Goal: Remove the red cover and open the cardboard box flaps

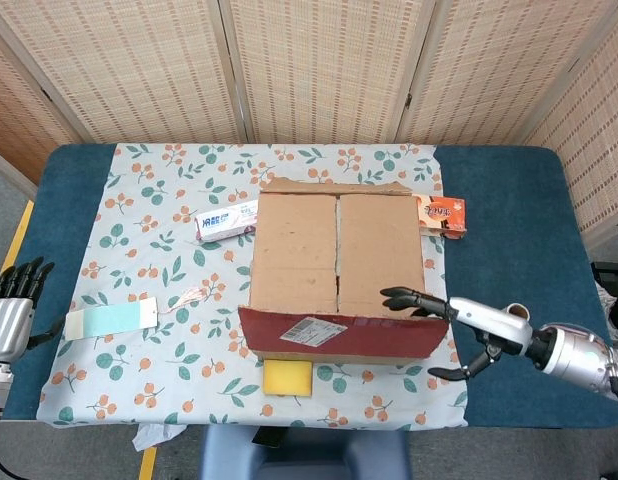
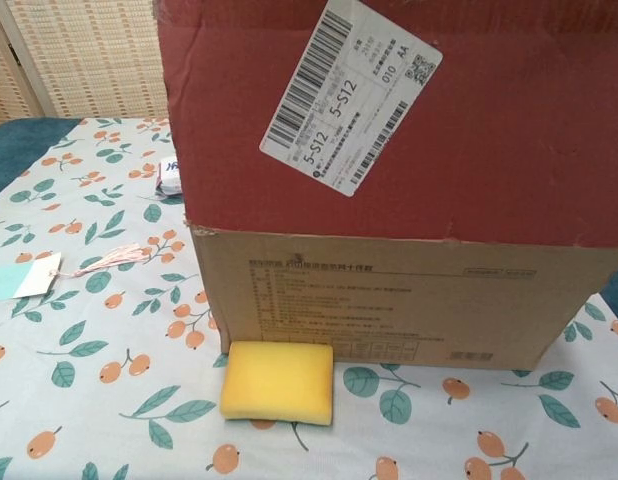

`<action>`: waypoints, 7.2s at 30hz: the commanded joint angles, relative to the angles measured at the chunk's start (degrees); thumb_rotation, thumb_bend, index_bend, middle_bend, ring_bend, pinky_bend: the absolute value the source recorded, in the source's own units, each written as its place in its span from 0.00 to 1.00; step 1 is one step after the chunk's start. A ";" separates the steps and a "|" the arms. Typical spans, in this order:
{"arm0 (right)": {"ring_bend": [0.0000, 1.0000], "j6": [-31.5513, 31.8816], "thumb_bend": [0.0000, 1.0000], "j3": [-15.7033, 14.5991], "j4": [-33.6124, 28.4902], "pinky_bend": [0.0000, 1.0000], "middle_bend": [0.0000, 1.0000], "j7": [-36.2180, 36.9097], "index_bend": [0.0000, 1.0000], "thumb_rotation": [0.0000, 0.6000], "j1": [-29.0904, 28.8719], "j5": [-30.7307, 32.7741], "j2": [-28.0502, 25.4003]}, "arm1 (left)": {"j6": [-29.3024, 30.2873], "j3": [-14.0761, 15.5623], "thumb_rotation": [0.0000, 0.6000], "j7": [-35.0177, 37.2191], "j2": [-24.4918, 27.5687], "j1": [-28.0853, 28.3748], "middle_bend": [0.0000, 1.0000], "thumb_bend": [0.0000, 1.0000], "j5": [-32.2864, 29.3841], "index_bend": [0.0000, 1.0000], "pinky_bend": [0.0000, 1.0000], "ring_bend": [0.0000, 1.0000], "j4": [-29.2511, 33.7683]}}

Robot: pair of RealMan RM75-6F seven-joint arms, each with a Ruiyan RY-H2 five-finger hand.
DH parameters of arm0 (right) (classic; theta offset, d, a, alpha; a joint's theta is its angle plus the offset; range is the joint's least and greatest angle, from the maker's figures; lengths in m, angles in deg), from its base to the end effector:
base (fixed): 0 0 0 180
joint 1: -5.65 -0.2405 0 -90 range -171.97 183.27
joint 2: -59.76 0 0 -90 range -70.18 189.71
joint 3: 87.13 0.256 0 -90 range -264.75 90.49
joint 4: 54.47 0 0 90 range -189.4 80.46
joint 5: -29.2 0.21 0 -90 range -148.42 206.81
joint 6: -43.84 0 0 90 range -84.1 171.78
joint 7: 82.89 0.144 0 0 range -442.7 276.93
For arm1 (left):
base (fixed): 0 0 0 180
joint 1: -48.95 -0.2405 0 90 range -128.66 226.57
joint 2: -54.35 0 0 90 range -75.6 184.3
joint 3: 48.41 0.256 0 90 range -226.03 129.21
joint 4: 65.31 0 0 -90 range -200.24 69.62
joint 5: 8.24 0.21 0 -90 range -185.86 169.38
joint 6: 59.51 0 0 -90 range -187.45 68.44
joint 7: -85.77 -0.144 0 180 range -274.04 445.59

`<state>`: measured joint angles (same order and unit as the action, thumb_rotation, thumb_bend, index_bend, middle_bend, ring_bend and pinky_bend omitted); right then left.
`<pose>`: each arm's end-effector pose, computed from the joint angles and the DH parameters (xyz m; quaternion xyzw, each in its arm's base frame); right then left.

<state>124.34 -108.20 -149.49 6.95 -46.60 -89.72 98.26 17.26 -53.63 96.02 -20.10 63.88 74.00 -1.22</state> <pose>-0.1593 -0.2620 0.2117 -0.6658 0.6169 -0.4192 0.0219 -0.3634 0.2598 0.1526 -0.6170 -0.3450 -0.3650 0.6059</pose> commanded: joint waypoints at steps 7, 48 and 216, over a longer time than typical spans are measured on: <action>0.09 -3.22 0.38 -3.19 -10.64 0.24 0.00 -12.83 0.08 1.00 6.01 -5.40 -4.29 | 0.02 0.41 1.00 0.04 -0.10 0.17 0.06 0.36 0.80 0.00 0.00 0.02 0.16; 0.00 -34.24 0.38 27.03 -9.67 0.00 0.00 -100.20 0.33 0.97 -0.55 45.33 17.13 | -0.67 0.50 1.00 -0.94 1.66 -0.32 0.06 0.36 -0.08 0.00 0.00 0.02 4.06; 0.00 24.81 0.83 30.09 21.08 0.00 0.00 -46.23 0.42 0.66 48.87 30.03 21.22 | -33.39 -6.88 1.00 -0.94 -3.19 49.15 0.06 1.00 12.89 0.53 0.00 0.00 17.52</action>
<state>148.42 -78.47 -128.98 -40.82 1.67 -59.89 119.85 -15.77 -60.81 95.85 -21.11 111.41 86.54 17.74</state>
